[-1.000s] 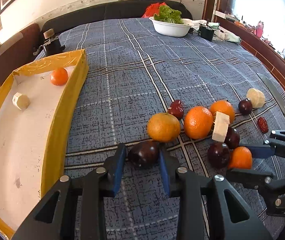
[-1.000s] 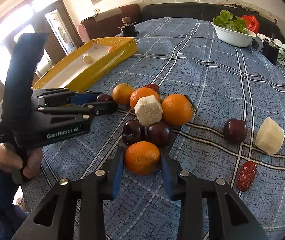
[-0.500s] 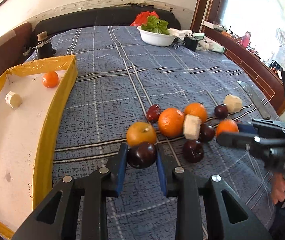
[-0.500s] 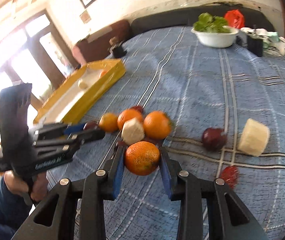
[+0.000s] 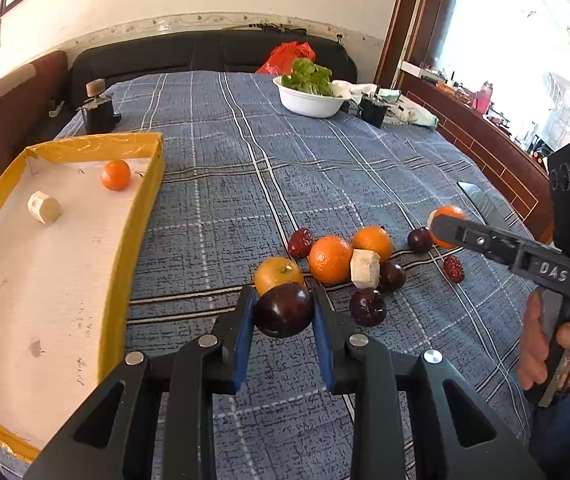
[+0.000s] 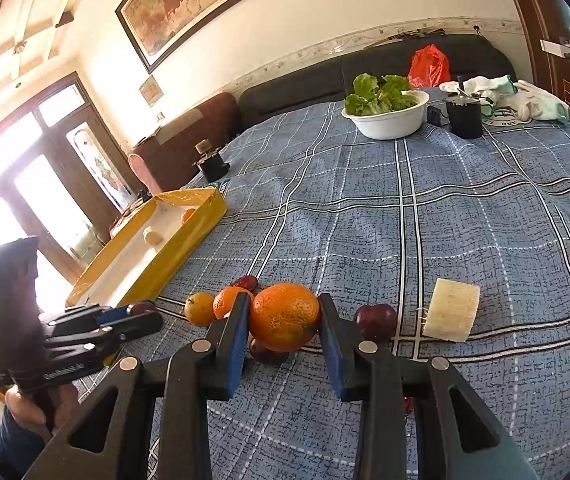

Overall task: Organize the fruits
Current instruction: 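Carry the plum and mandarin into the tray and open both grippers, then grasp a mandarin with the left gripper while the right gripper grasps a dark plum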

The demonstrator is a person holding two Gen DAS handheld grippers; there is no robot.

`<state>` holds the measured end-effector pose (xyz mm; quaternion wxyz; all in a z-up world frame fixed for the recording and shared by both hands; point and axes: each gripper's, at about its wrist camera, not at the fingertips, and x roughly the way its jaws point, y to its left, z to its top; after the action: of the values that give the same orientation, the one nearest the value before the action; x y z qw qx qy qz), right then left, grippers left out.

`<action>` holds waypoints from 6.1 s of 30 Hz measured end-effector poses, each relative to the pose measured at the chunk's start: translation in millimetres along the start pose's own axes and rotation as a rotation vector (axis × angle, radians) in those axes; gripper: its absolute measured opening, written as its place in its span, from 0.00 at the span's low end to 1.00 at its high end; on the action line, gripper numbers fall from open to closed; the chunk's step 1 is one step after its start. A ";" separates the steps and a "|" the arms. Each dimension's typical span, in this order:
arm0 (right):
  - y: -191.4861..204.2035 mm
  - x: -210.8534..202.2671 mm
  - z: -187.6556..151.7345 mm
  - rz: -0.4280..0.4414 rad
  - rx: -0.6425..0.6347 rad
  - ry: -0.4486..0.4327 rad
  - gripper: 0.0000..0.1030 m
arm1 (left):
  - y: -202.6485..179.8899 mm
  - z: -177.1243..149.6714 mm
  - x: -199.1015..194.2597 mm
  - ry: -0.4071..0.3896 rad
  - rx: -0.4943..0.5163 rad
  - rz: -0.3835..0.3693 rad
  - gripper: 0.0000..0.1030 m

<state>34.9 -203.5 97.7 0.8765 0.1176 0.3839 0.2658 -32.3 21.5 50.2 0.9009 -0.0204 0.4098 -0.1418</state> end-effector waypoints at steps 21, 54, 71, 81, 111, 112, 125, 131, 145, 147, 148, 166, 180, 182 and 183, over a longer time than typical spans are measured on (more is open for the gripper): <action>33.3 3.3 1.3 0.029 0.019 0.051 0.36 | 90.7 -4.4 -62.4 -0.110 -0.156 0.040 0.26; 183.9 229.3 82.2 0.081 -0.036 0.319 0.36 | 205.7 60.2 -6.3 0.082 -0.306 0.064 0.26; 194.0 258.1 78.7 0.027 -0.132 0.333 0.37 | 224.0 52.3 17.6 0.135 -0.364 0.067 0.26; 197.5 257.4 74.7 0.011 -0.175 0.329 0.37 | 224.2 50.3 16.7 0.137 -0.357 0.085 0.30; 158.6 147.7 55.5 0.095 -0.080 0.230 0.51 | 161.2 39.9 -44.3 -0.026 -0.308 0.034 0.52; 153.7 139.5 51.8 0.095 -0.080 0.229 0.51 | 156.3 38.4 -45.6 -0.027 -0.299 0.032 0.52; 78.0 48.3 20.9 0.086 0.043 0.126 0.51 | 70.6 20.7 -45.4 -0.036 -0.135 -0.026 0.52; 42.8 31.2 6.5 0.069 0.087 0.085 0.44 | 30.8 14.5 -18.8 0.015 -0.063 -0.038 0.52; 1.4 25.6 -3.5 0.100 0.175 0.042 0.45 | -6.1 9.8 46.7 0.101 0.035 0.053 0.52; -0.8 28.4 -4.9 0.092 0.180 0.062 0.45 | -8.4 10.4 53.5 0.111 0.042 0.056 0.46; -1.5 29.6 -6.0 0.089 0.182 0.071 0.45 | -8.7 10.9 57.4 0.116 0.043 0.058 0.43; 25.1 41.6 -18.6 -0.118 -0.050 0.154 0.32 | -6.9 7.4 66.5 0.072 0.049 0.067 0.32; 26.2 52.0 -22.1 -0.165 -0.087 0.197 0.29 | -6.4 7.9 66.5 0.064 0.050 0.035 0.32; 26.6 49.9 -21.3 -0.160 -0.086 0.187 0.29 | -5.2 8.0 64.6 0.054 0.043 0.029 0.32; 26.8 48.2 -20.3 -0.157 -0.084 0.176 0.29 | -4.9 8.1 63.3 0.047 0.042 0.025 0.32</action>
<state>37.1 -154.3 65.5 0.8616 0.0266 0.4559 0.2215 12.1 -1.1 9.9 0.8928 0.0070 0.4281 -0.1396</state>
